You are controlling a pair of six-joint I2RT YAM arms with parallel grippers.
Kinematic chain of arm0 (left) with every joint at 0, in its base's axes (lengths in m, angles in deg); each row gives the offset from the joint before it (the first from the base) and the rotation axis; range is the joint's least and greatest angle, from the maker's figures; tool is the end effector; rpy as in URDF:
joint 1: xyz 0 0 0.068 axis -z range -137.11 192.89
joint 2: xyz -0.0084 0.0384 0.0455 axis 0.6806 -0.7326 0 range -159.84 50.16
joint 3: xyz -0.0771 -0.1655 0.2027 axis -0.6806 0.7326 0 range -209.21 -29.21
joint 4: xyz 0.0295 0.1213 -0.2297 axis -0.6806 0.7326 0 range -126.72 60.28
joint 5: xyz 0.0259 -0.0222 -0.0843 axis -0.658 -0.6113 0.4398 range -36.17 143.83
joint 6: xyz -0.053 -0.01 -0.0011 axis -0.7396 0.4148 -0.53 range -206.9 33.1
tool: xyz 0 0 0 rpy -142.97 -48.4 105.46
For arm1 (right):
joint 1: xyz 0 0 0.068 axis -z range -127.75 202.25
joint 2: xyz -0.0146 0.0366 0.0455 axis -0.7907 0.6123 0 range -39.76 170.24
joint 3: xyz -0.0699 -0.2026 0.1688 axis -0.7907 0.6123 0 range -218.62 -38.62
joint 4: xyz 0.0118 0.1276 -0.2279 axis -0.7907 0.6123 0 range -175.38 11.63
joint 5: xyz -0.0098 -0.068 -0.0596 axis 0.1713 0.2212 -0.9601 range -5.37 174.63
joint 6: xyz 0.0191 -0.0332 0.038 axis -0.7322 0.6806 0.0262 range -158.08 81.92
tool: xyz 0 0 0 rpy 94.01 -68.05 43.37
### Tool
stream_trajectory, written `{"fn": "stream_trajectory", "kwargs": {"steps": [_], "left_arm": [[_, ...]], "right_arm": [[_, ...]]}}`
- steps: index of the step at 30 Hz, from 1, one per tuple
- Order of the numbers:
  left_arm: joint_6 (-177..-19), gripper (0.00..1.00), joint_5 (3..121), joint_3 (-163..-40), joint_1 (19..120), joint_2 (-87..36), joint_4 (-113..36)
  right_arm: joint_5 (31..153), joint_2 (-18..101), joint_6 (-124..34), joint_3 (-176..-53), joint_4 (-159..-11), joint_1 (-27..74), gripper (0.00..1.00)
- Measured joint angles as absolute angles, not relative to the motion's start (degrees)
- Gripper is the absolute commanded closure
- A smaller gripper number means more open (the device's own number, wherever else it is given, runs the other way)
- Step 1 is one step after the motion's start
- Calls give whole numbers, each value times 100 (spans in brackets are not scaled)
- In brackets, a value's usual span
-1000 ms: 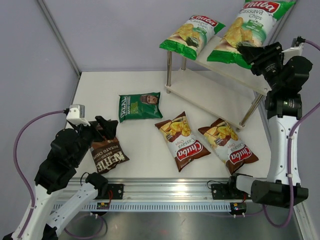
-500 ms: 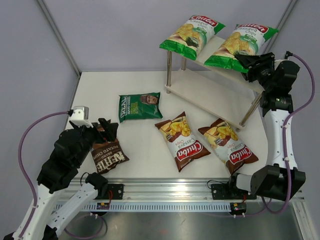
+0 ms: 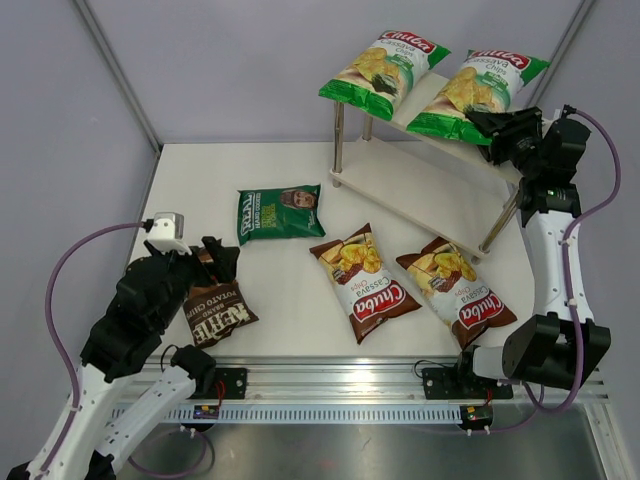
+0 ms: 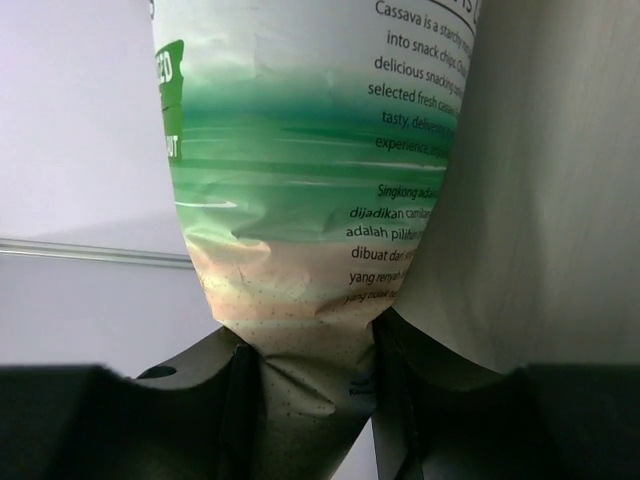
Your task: Place and organize the chips bags onto the shelf
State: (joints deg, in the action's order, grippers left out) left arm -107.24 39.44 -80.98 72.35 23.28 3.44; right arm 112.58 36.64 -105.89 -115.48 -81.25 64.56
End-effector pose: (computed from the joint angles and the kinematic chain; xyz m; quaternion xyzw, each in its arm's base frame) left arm 0.0794 -0.0347 0.3619 -0.0132 0.7921 -0.1632 0.5881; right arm 0.3041 -0.0492 0.4252 0.3291 0.6480 0.4650 0.5055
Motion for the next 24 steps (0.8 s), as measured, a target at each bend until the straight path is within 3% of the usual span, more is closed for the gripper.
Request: {"fn": "stream_trajectory", "kwargs": {"steps": [10,24], "left_arm": [[-10721,1,3939,-7980,7232,2269,224],[-10634,1,3942,-7921,7221,2269,217]], "right_arm": [[10860,3876,-10677,-11627,-8156,6104,62],[10508,3964,-10097,-12073,-7479,5973,34]]}}
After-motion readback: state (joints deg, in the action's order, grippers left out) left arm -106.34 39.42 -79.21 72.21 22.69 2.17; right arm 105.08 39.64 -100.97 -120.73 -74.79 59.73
